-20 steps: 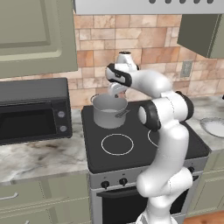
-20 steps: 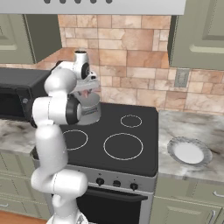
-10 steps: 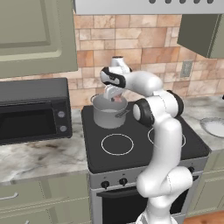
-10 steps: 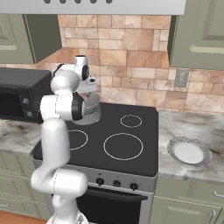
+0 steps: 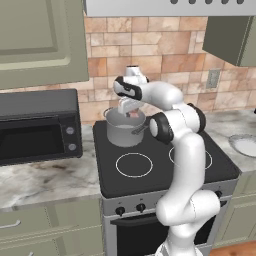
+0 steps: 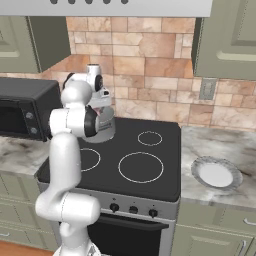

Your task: Retrieve the frozen meat and place it in the pot on a burner. Then turn the burner on.

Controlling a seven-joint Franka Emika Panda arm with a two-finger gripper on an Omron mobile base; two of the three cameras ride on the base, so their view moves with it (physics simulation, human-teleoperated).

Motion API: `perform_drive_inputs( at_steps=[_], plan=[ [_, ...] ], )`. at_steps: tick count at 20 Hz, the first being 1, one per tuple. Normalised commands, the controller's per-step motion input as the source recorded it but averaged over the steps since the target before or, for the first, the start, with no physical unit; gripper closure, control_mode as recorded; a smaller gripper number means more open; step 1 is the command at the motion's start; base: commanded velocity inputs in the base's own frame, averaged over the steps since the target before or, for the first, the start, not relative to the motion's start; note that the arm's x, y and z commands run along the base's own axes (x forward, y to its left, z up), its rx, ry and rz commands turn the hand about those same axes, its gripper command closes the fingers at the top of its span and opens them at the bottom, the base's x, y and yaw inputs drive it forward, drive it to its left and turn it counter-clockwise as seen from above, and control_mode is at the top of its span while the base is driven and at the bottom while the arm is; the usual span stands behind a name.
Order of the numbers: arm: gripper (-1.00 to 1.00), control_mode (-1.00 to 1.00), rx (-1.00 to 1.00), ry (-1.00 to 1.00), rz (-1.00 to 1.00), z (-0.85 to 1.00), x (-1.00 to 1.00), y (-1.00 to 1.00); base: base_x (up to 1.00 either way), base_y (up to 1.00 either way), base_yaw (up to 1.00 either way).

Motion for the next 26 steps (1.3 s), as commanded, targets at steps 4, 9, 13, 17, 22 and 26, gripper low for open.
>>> perform_drive_inputs(
  at_steps=[4,9,13,17,22,26],
  plan=[
    [1.0,-1.0,0.02,0.0,0.0,-0.26,-0.1,0.0,0.0,0.0,0.0],
    [-1.0,-1.0,0.01,0.0,0.0,-0.19,-0.07,0.0,0.0,0.0,0.0],
    [-1.0,-1.0,0.0,0.0,0.0,-0.01,0.0,0.0,0.0,0.0,0.0],
    [-1.0,-1.0,0.0,0.0,0.0,0.0,0.0,0.0,0.0,0.0,0.0],
    [-1.0,-1.0,0.0,0.0,0.0,0.0,0.0,0.0,0.0,0.0,0.0],
    [-1.0,-1.0,0.0,0.0,0.0,0.05,-0.04,0.0,0.0,0.0,0.0]
  ],
)
